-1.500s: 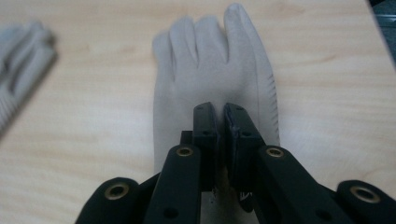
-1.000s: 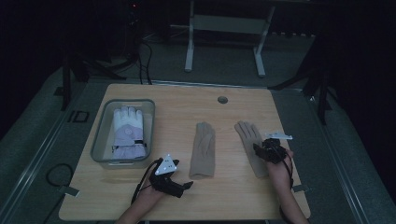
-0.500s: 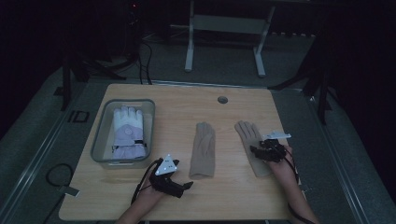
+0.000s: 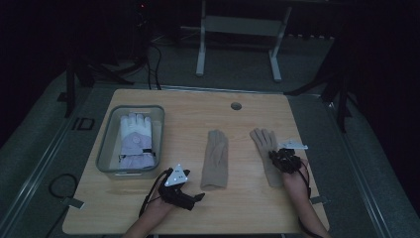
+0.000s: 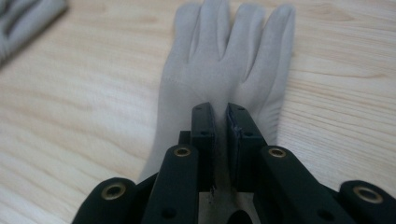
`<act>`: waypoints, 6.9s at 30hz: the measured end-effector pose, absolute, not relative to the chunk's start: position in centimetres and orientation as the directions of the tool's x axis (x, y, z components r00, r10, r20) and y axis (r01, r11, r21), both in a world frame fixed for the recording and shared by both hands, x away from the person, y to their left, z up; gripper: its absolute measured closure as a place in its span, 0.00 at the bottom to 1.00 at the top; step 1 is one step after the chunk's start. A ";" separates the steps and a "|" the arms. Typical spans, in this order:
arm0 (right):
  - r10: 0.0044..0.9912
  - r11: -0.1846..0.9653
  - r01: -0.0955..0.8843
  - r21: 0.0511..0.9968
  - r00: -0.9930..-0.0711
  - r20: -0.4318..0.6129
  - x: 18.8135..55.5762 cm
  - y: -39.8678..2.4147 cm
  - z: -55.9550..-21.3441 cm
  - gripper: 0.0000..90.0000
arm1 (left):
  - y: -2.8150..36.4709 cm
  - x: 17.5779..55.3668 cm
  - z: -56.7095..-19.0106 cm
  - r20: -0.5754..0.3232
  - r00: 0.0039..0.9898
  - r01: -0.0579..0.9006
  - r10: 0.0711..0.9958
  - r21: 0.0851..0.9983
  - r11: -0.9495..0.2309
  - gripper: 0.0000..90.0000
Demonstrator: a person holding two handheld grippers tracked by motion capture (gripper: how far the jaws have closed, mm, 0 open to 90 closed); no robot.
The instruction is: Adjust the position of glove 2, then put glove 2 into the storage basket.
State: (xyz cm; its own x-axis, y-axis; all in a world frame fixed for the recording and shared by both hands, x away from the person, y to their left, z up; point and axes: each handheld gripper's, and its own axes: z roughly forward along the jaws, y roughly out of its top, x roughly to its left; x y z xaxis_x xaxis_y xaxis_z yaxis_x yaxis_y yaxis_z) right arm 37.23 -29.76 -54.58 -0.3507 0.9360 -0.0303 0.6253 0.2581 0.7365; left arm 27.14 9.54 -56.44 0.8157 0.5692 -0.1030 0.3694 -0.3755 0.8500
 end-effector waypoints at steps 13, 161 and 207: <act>0.990 0.063 0.619 0.783 -0.138 0.029 34.0 -30.2 -52.0 0.92 | 9.7 27.0 -56.1 -0.106 0.814 0.362 0.570 0.862 -0.356 0.02; 0.680 0.399 0.496 0.772 -0.724 0.113 35.1 -18.6 -51.3 0.12 | 7.8 26.6 -54.4 -0.078 0.821 0.310 0.566 0.892 -0.328 0.06; 0.699 0.451 0.562 0.694 -0.706 0.118 40.6 -15.2 -54.6 0.86 | 3.0 30.6 -55.8 0.082 0.918 0.225 0.387 0.697 -0.681 0.51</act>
State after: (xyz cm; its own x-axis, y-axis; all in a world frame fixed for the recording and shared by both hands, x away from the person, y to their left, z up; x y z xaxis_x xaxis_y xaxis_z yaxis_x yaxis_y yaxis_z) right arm 40.58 -15.18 -54.62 -0.7056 0.6987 0.1178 0.5620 0.4506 0.6936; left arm 30.56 2.97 -55.76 0.9184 0.3869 0.0824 0.2246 -0.6815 0.6965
